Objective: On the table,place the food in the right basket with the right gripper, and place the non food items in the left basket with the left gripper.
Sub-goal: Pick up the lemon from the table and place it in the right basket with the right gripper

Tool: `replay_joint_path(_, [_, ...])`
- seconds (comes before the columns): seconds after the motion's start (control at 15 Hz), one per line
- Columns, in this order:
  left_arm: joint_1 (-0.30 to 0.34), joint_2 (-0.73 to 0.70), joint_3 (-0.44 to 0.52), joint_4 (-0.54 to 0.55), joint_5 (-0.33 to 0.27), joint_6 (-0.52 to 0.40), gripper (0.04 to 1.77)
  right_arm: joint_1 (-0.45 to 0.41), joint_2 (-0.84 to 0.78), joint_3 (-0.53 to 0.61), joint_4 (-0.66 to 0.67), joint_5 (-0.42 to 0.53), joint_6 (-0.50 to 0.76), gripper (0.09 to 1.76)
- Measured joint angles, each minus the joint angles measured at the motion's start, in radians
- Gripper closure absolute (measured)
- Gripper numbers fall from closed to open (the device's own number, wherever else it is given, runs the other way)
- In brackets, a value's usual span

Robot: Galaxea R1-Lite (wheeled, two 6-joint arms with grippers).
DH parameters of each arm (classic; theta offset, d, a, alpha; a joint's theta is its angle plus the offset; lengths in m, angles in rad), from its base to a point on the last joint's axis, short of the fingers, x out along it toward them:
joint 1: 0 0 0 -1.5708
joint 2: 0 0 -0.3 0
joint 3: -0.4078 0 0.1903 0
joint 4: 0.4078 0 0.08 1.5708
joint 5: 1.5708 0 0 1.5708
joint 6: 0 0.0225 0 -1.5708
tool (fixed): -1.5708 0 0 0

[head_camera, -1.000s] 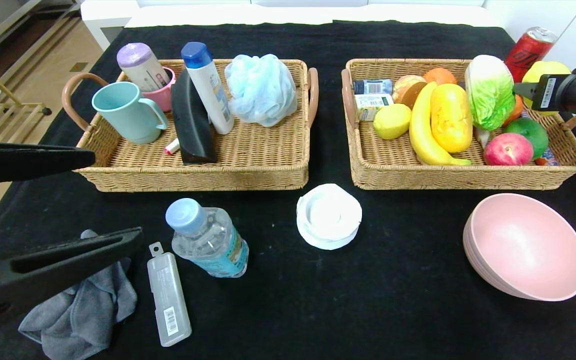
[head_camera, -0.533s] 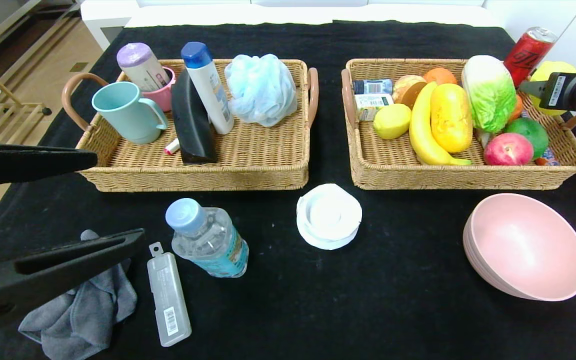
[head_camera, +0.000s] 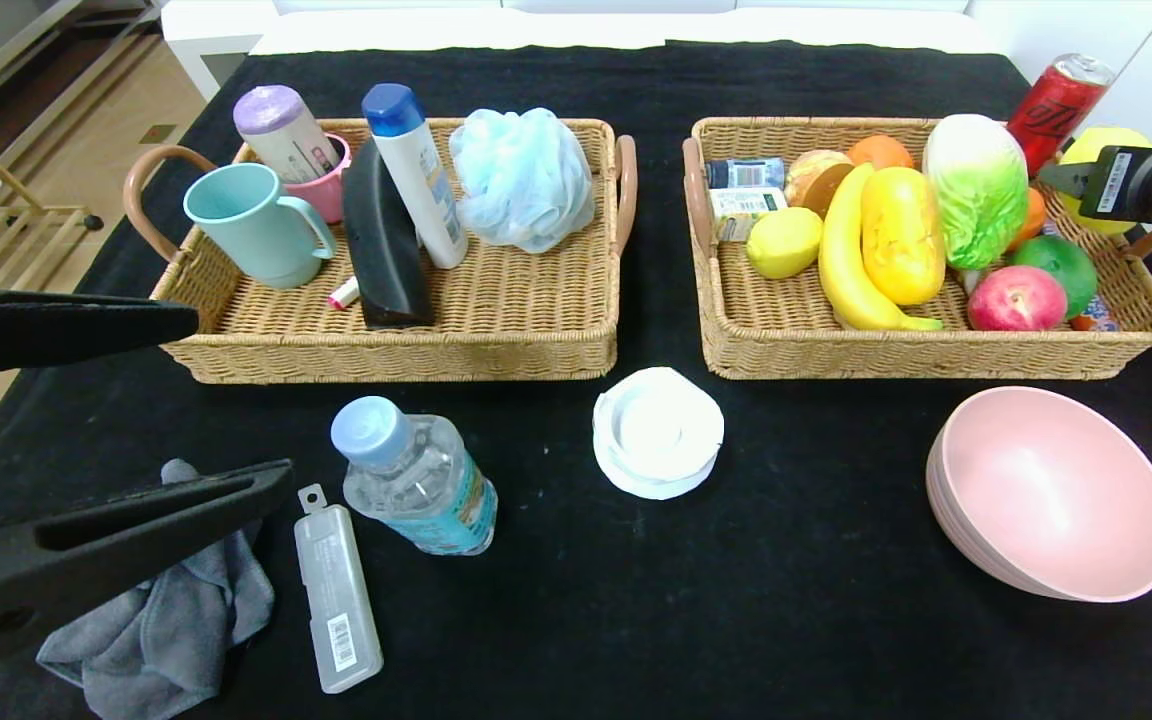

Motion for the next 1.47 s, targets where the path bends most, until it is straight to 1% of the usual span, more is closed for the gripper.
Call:
replay_joint_path(0.33, [0.000,-0.001,0.000,0.000,0.000,0.000,0.09,0.002,0.003,0.002,0.001,0.001,0.011,0.36])
replay_joint_path(0.73, [0.000,-0.004,-0.002,-0.001,0.000,0.000,0.09,0.008,-0.016,0.008,0.010,0.010,0.010,0.24])
replay_joint_path(1.07, [0.000,-0.004,-0.002,-0.001,0.001,0.000,0.09,0.011,-0.089,0.037,0.038,0.095,0.009,0.19])
replay_joint_path(1.47, [0.000,-0.004,-0.002,-0.001,0.001,0.000,0.09,0.009,-0.190,0.143,0.020,0.262,0.009,0.17])
